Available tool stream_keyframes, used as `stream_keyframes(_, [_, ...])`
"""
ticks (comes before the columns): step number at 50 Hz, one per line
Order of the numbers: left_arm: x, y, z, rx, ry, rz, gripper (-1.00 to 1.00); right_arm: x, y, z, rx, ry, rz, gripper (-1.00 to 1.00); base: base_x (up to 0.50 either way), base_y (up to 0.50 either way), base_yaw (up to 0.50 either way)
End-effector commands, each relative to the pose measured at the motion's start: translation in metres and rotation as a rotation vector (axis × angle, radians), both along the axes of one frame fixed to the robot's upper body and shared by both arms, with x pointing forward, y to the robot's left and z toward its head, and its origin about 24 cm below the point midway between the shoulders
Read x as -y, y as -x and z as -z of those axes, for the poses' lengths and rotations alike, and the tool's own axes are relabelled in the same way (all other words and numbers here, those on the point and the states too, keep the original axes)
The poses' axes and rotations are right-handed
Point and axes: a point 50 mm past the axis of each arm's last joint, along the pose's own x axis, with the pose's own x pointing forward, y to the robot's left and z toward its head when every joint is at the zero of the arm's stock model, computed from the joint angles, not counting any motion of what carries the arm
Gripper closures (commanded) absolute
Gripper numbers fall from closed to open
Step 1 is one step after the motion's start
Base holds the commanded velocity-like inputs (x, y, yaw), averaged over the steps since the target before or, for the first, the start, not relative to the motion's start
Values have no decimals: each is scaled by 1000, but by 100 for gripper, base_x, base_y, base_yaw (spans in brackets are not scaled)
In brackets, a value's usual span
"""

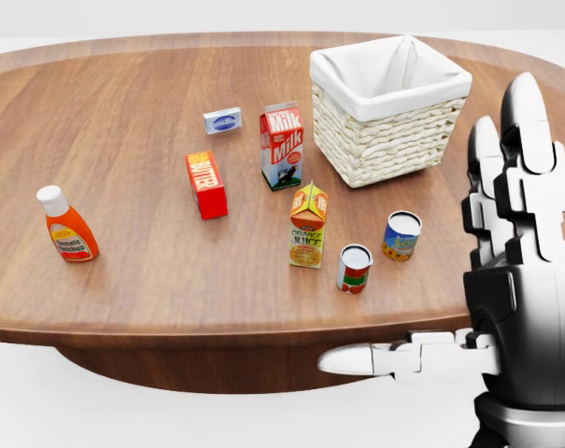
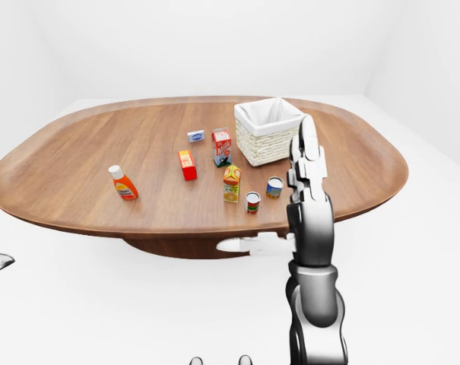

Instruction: Pick up the orange juice, and put it in the basket.

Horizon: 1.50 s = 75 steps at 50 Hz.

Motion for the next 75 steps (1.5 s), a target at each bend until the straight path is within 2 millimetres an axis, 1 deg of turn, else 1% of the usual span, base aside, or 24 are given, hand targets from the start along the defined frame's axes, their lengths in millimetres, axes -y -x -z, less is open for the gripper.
stream_keyframes(1, [-5, 5, -4, 21, 3, -9, -100, 1, 12, -15, 83, -6, 11, -100, 0, 0, 0])
stream_keyframes(7, [-5, 5, -4, 22, 14, -9, -100, 0, 14, -19, 105, 43, 24, -100, 0, 0, 0])
stream_keyframes(12, [-6, 5, -3, 22, 22, -11, -100, -2, 15, -18, 100, 62, 23, -100, 3, -5, 0])
stream_keyframes(29, [-5, 4, -3, 17, 23, -13, -100, -2, 15, -21, 113, 64, 22, -100, 27, -42, 0])
stream_keyframes(35, [-6, 4, -3, 19, 24, -14, -100, -3, 15, -20, 109, 70, 21, -100, 28, -42, 0])
stream_keyframes(40, [-6, 4, -3, 20, 25, -13, -100, -5, 13, -16, 87, 109, 31, -100, 29, -41, 0])
stream_keyframes(42, [-6, 4, -2, 15, 26, -13, -100, -7, 13, -15, 80, 135, 30, -100, 42, -30, 0])
stream_keyframes(52, [-5, 5, -4, 23, 26, -10, -100, -7, 13, -14, 70, 148, 34, -100, 50, -6, 0])
stream_keyframes(65, [-5, 5, -3, 21, 26, -9, -100, -8, 13, -13, 67, 132, 25, -100, 50, -3, 0])
stream_keyframes(75, [-5, 4, -3, 20, 27, -9, -100, -7, 14, -16, 85, 128, 25, -100, 50, -2, 0])
